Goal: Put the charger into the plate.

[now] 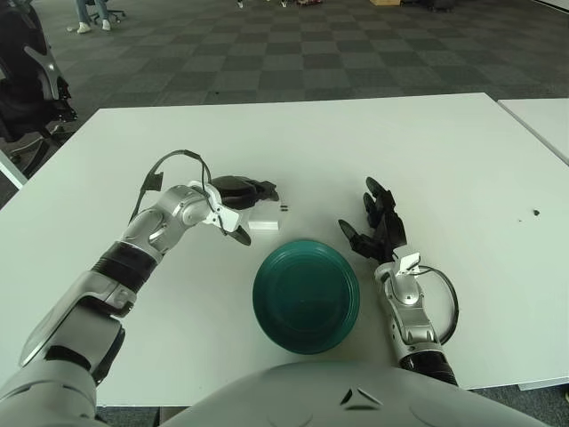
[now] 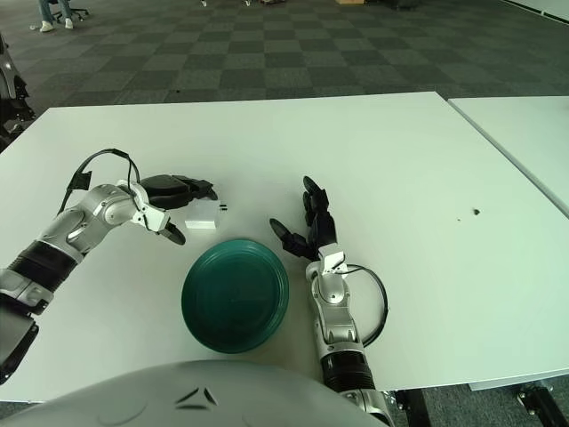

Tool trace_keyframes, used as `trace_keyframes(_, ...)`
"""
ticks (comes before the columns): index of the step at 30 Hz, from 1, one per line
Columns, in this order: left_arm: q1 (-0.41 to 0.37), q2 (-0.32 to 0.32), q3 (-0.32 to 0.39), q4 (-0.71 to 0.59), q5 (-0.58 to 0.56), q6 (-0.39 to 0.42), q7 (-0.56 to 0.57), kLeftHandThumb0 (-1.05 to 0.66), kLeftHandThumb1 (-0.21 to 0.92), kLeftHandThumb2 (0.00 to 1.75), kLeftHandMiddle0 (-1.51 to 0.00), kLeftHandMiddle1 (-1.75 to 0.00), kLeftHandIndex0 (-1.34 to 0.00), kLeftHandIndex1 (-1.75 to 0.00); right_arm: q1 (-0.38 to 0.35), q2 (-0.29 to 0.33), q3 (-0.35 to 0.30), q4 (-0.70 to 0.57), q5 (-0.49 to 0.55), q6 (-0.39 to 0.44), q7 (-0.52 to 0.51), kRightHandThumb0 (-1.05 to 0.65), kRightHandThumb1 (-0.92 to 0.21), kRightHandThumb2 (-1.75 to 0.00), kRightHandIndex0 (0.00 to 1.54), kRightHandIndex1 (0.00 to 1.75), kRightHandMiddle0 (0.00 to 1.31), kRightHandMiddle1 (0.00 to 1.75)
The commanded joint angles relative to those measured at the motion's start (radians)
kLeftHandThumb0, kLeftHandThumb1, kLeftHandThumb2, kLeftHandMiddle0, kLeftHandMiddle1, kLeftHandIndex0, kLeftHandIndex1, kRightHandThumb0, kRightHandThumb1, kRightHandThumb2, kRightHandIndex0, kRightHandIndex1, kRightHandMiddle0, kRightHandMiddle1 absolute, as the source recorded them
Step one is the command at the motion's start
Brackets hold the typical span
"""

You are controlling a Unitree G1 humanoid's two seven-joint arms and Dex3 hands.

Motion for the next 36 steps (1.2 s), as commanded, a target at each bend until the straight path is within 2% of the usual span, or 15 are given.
trace_keyframes(1, -0.023, -0.029, -0.042, 0.082, 0.031, 0.002, -0.004, -1.04, 0.92, 0.34, -0.17, 0.00, 0.00, -0.72, 0.088, 0.019, 0.004, 0.113, 0.021, 0.085, 0.011, -0.78, -0.48, -0.58, 0.20, 0.01, 0.00, 0.48)
trace_keyframes(14, -0.064, -0.077, -0.048, 0.215, 0.036, -0.009, 0.095, -1.05, 0.92, 0.38, -0.16, 0.00, 0.00, -0.80, 0.082, 0.025, 0.004, 0.123, 0.018, 0.077, 0.022, -0.80, -0.48, -0.59, 0.22, 0.02, 0.00, 0.49)
trace_keyframes(26, -0.112, -0.130, -0.091, 0.356, 0.099, 0.016, 0.221, -1.05, 0.92, 0.42, -0.11, 0.00, 0.00, -0.70, 0.073, 0.027, -0.005, 0.132, 0.024, 0.078, 0.022, -0.77, -0.50, -0.59, 0.23, 0.02, 0.00, 0.52)
trace_keyframes(36, -0.138, -0.175, -0.132, 0.467, 0.153, 0.047, 0.355, -1.05, 0.92, 0.46, -0.16, -0.02, 0.00, -0.77, 0.069, 0.024, -0.002, 0.136, 0.014, 0.088, 0.017, -0.82, -0.57, -0.52, 0.24, 0.01, 0.00, 0.50)
